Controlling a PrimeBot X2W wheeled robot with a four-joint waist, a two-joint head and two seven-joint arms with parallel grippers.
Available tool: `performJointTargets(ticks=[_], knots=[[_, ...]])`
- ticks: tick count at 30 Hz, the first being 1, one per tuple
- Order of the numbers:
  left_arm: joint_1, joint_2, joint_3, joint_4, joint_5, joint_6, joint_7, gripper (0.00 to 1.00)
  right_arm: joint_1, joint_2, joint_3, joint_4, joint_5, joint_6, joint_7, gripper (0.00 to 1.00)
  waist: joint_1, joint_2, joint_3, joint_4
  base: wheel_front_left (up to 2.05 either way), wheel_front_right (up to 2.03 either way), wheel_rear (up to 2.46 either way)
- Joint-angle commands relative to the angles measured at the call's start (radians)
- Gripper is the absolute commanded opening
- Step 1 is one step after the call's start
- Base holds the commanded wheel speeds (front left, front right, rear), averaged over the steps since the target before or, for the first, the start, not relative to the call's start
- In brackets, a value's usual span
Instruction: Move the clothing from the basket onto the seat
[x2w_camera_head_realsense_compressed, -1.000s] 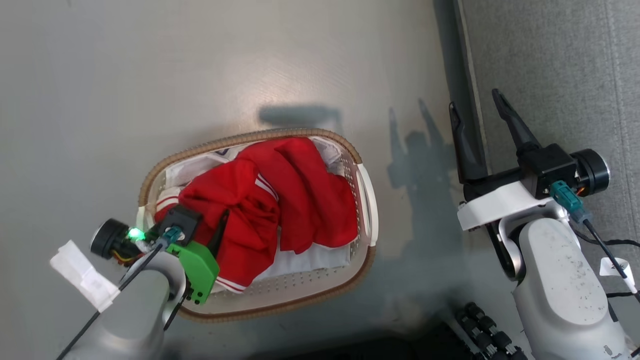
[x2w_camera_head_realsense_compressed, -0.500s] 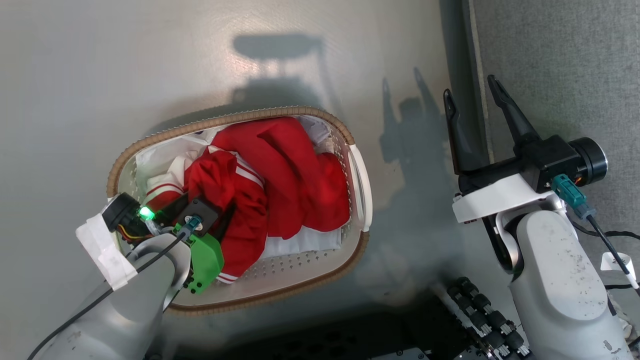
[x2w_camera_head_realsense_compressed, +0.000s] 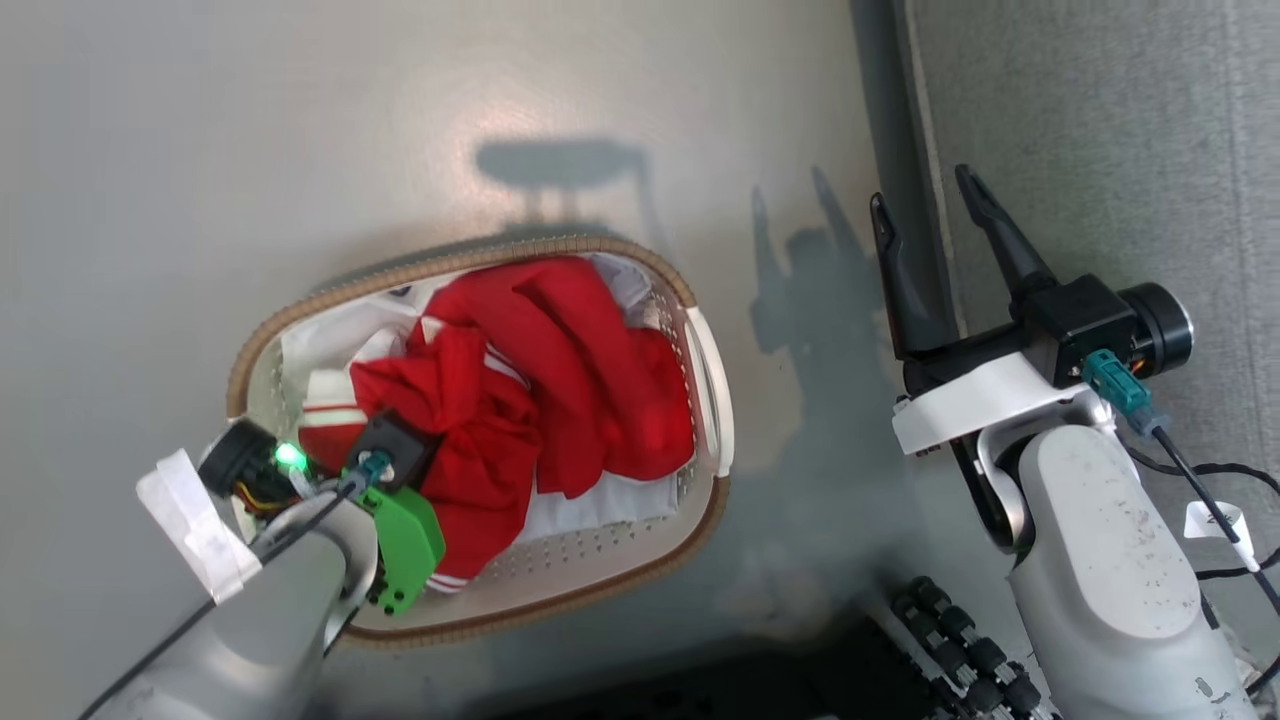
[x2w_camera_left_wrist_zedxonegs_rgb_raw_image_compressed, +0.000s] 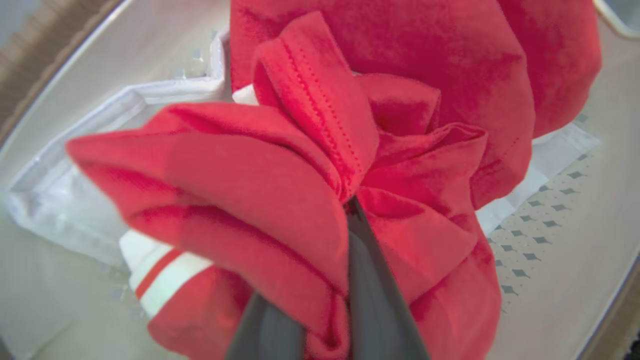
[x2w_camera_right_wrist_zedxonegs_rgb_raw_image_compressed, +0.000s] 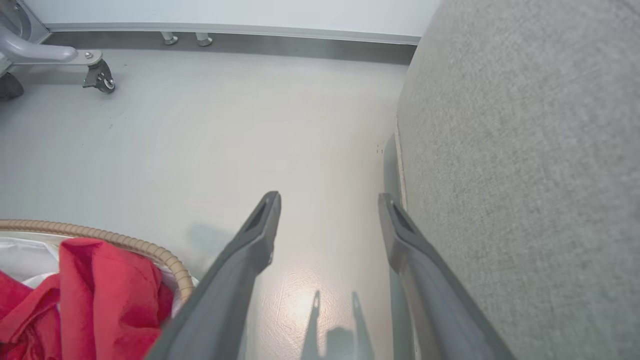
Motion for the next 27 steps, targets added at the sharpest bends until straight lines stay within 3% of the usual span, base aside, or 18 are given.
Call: performJointTargets(ticks=[1, 9, 27], knots=[[0.023, 0.009, 0.0, -0.004, -0.008, 0.0, 0.0, 0.0, 0.006, -0.004, 0.004, 0.009, 0.01, -0.001, -0.005, 1.0, -0.0001, 0.0, -0.076, 0.003, 0.0, 0.0, 0.0], [0.122, -0.004, 0.092, -0.062, -0.038, 0.0, 0.0, 0.0, 0.045, -0.004, 0.016, 0.057, 0.015, -0.001, -0.005, 1.0, -0.0001, 0.0, -0.25, 0.034, 0.0, 0.0, 0.0], [0.347, -0.069, 0.331, -0.382, 0.021, 0.0, 0.0, 0.0, 0.207, -0.005, 0.052, 0.156, 0.026, -0.001, -0.005, 1.0, -0.0001, 0.0, -0.634, 0.121, 0.0, 0.0, 0.0]])
